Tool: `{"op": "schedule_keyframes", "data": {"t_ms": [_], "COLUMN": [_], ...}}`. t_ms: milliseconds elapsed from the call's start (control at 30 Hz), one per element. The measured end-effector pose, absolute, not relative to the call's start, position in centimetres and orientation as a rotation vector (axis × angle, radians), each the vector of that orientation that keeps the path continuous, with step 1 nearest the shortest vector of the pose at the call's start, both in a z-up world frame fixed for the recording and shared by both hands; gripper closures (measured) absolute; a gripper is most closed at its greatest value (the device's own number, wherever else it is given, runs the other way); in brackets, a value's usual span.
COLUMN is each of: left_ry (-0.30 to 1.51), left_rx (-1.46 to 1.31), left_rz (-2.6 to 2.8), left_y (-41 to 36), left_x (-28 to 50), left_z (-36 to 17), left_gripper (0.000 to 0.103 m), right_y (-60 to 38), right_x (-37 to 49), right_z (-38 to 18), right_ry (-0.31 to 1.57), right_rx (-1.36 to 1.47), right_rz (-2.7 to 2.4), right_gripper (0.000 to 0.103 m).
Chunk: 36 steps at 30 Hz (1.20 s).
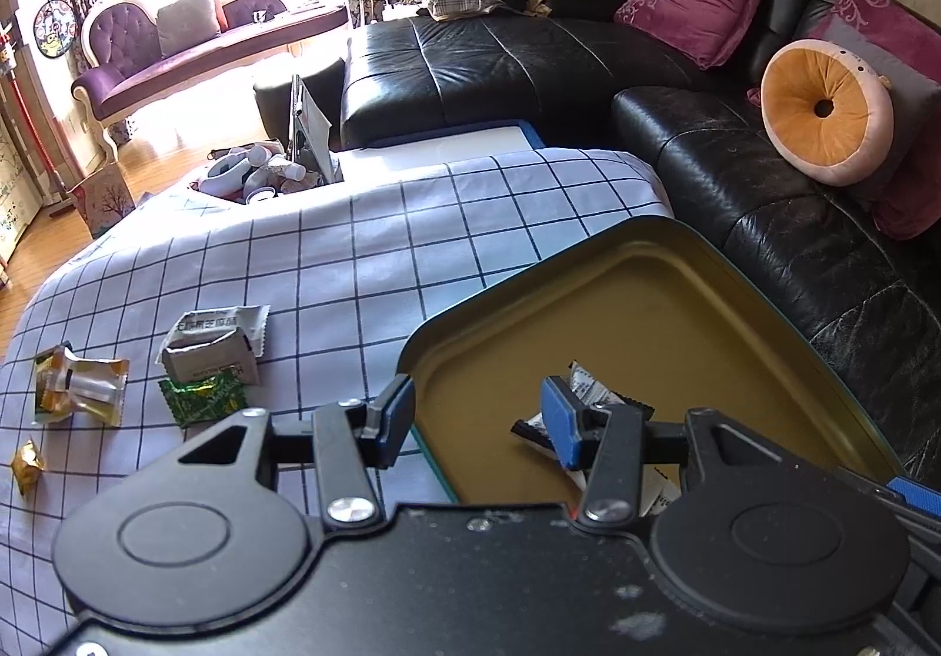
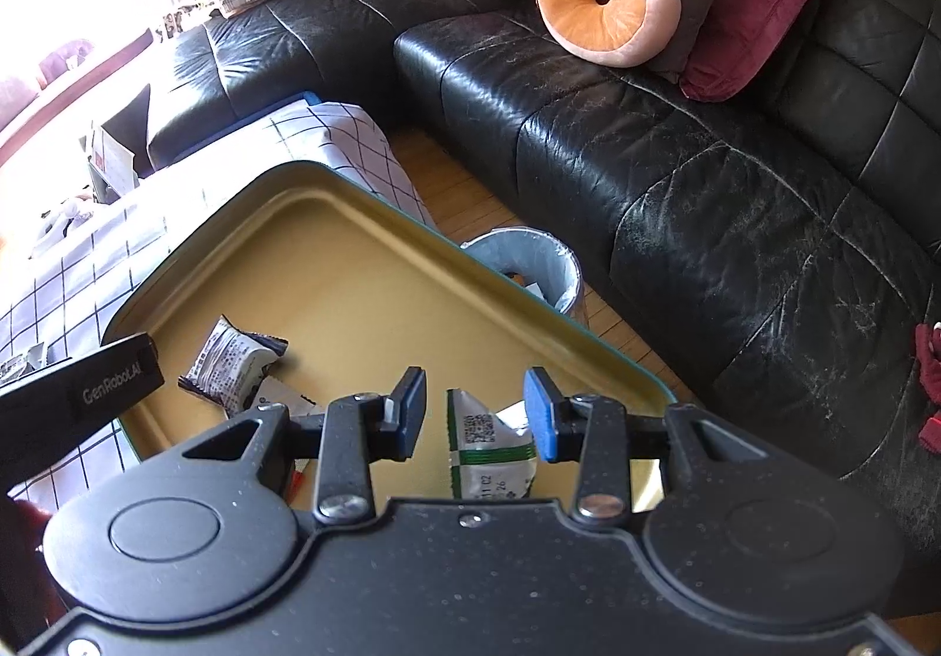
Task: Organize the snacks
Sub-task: 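Withdraw both open grippers from the tin back over the snack pile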
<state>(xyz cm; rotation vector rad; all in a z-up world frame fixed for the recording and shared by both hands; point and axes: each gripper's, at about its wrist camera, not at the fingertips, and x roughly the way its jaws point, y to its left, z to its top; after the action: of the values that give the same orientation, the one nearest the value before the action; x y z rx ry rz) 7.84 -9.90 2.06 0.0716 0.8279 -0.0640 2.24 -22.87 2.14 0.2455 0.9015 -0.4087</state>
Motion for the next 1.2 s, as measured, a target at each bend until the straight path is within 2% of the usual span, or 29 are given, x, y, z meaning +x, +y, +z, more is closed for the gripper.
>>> {"op": "schedule_keyframes", "data": {"t_ms": [1200], "left_ry": [0.874], "left_rx": [0.078], "left_rz": [0.150], "left_y": [2.1], "left_x": [7.9], "left_z": [2.1], "left_gripper": [0.054], "right_y": [-12.4], "right_x": [5.2], "right_z": [2.1], "right_ry": [0.973], "right_rx": [0.152], "right_rz": [-0.246], "right_gripper": [0.055]}}
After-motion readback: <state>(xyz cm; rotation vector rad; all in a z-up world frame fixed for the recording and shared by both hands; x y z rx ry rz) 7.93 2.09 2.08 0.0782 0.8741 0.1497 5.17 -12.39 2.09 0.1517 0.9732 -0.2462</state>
